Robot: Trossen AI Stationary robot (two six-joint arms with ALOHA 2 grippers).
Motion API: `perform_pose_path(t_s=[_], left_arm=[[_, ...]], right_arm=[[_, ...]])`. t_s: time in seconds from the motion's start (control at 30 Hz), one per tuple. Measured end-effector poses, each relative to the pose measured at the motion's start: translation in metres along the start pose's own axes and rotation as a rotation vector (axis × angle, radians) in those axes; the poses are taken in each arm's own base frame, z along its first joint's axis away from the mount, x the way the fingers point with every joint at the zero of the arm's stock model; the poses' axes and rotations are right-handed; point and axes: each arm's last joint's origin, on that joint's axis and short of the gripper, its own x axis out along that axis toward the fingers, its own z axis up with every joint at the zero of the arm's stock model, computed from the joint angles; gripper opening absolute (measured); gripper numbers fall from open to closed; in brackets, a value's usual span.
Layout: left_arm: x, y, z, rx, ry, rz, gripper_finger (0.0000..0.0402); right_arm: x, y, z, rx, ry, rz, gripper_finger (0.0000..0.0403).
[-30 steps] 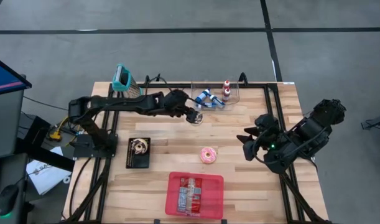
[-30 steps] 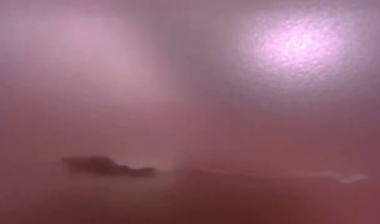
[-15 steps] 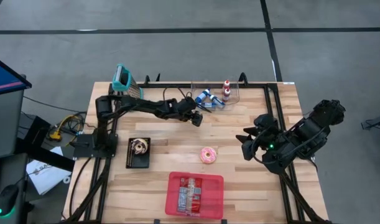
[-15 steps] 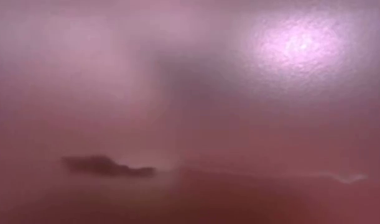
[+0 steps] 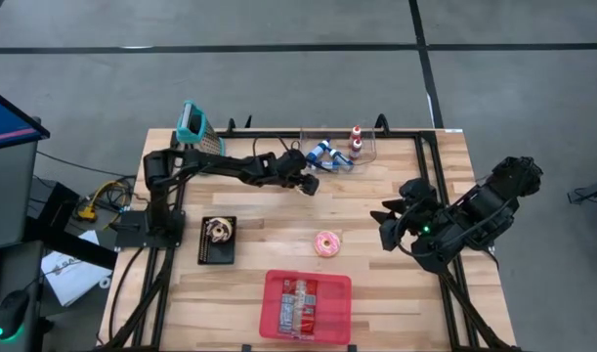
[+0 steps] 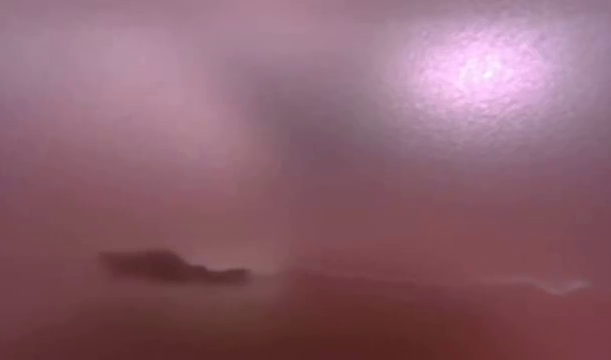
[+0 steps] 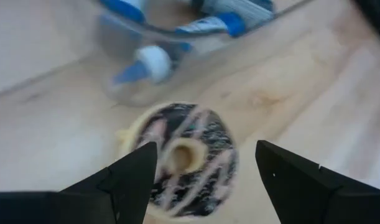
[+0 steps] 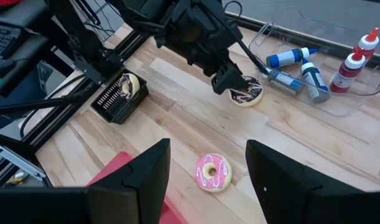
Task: Pick & Place Food Item
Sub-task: Put the black donut into the black bin
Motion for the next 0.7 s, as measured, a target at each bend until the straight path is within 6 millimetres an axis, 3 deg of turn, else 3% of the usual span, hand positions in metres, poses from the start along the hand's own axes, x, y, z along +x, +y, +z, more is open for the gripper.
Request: perform_pose_path(t_s=[0.23,0.7], left_arm=[[-0.012,0.007,0.0,0.017,-0.016,0.164,0.0269],[0.002,0.017,-0.006,0.009,0.022,0.204,0.0259]], right_arm=[[0.0,0.001,0.0,0.009,-0.001,0.005,0.0202],[0.0,0.001,0.001,0.006,-0.023,0.004,0.0202]])
